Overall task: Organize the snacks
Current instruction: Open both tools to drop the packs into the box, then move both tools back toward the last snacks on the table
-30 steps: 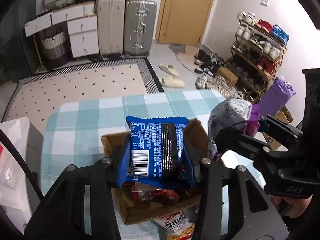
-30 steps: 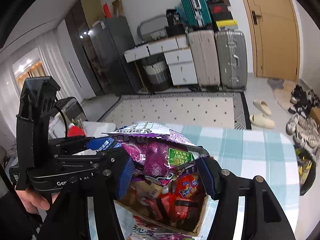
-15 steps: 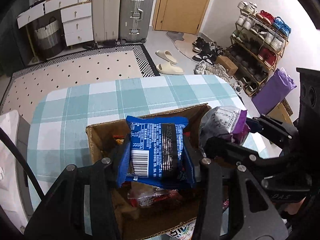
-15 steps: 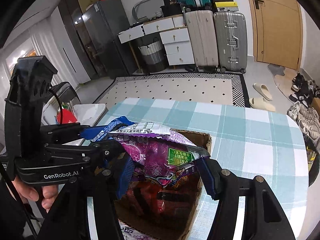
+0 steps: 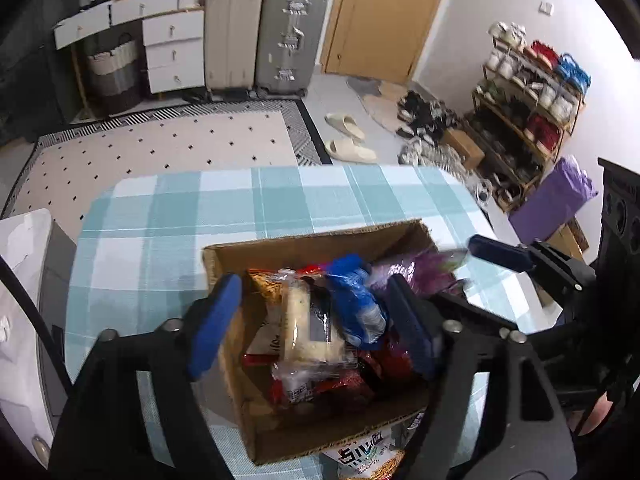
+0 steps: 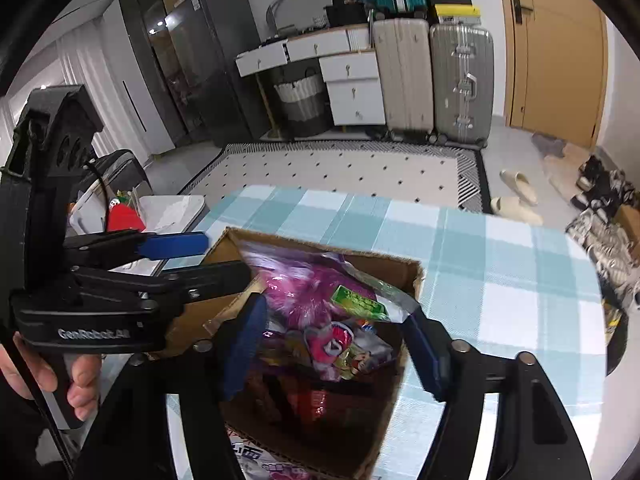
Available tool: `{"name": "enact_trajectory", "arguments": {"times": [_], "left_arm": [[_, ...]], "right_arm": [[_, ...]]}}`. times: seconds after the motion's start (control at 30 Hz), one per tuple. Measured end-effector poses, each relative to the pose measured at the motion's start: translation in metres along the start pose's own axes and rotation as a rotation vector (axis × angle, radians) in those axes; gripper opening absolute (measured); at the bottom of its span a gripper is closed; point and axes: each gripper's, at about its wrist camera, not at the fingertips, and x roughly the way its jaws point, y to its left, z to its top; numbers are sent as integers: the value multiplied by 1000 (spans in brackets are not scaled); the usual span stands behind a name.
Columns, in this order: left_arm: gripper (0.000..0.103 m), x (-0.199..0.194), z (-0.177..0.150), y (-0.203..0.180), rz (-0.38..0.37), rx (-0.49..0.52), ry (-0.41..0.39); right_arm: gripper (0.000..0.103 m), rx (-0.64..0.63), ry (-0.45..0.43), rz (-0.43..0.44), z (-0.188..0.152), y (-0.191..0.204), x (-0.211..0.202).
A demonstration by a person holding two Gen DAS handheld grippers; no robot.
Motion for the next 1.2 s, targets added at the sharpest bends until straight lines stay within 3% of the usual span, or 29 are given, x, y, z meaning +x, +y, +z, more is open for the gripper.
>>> {"name": "enact_trajectory", "arguments": {"times": [0.03, 0.07, 0.3, 0.4, 0.57, 0.7, 0.9, 1.07, 1.2], "left_arm": [[77, -6, -1, 0, 12, -2, -13], [77, -10, -2, 1, 19, -2, -17], [78, -53, -20, -9, 73, 57, -81], [78, -77, -37, -15, 111, 86, -125], [80, -123, -68, -20, 114, 90, -212], [90, -151, -89, -25, 149, 78, -281], [103, -180, -121, -39, 178, 103, -361], [103, -188, -140, -48, 178, 118, -363], [103, -183, -154, -40, 175, 64, -333]], "right_arm": [[88, -7, -7, -10, 0, 1, -3], [90, -14, -16, -26, 1, 2, -8], [90, -13, -76, -12, -1, 10, -42], [90, -6, -99, -8, -5, 14, -61], [90, 27, -171, 28, -21, 13, -104], [93, 57, -211, 43, -37, 10, -130], [93, -13, -302, -23, -63, 26, -167], [99, -77, -351, -53, -84, 41, -183], [102, -58, -346, -36, -100, 41, -184]]}}
